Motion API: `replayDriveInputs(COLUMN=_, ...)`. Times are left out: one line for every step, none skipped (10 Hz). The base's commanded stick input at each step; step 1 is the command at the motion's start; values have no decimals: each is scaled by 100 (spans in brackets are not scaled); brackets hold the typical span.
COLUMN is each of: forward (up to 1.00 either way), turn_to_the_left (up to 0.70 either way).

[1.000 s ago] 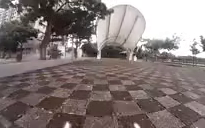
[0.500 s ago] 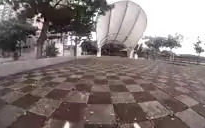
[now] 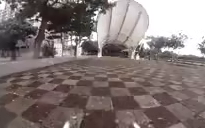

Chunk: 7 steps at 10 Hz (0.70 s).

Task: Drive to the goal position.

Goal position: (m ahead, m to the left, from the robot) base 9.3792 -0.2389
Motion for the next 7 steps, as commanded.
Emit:
replayDriveInputs(forward=100, turn_to_the_left=0)
replayDriveInputs(forward=100, turn_to_the_left=0)
replayDriveInputs(forward=100, turn_to_the_left=0)
replayDriveInputs(forward=100, turn_to_the_left=0)
replayDriveInputs(forward=100, turn_to_the_left=0)
replayDriveInputs(forward=100, turn_to_the_left=0)
replayDriveInputs(forward=100, turn_to_the_left=0)
